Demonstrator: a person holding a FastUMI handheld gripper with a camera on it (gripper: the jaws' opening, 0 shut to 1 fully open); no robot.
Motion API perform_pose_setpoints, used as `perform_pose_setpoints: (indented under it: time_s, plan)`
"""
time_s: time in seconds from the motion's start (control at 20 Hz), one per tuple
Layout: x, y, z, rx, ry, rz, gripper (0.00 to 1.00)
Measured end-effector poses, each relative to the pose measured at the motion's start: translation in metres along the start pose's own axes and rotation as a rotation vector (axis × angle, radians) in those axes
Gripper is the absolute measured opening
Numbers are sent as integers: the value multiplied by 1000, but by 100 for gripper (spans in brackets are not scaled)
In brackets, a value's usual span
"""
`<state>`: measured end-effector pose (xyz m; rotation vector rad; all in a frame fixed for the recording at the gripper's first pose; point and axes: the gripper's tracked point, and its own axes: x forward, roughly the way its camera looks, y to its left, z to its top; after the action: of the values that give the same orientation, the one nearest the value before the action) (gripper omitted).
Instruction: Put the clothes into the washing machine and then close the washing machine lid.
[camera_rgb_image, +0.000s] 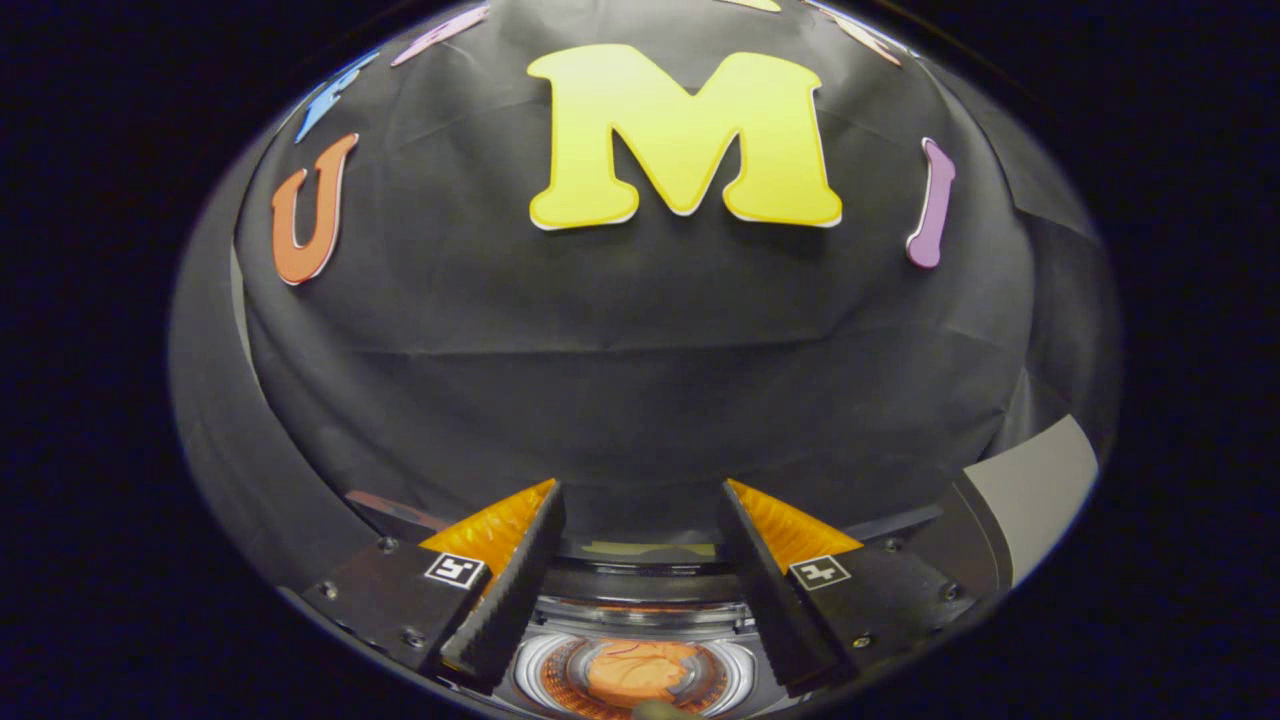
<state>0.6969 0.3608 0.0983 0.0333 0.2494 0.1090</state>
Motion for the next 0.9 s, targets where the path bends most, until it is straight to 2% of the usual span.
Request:
perform_pose_setpoints:
  time_s: [0.9]
  plan:
    - [-61,2,-41,-20,0,21,96]
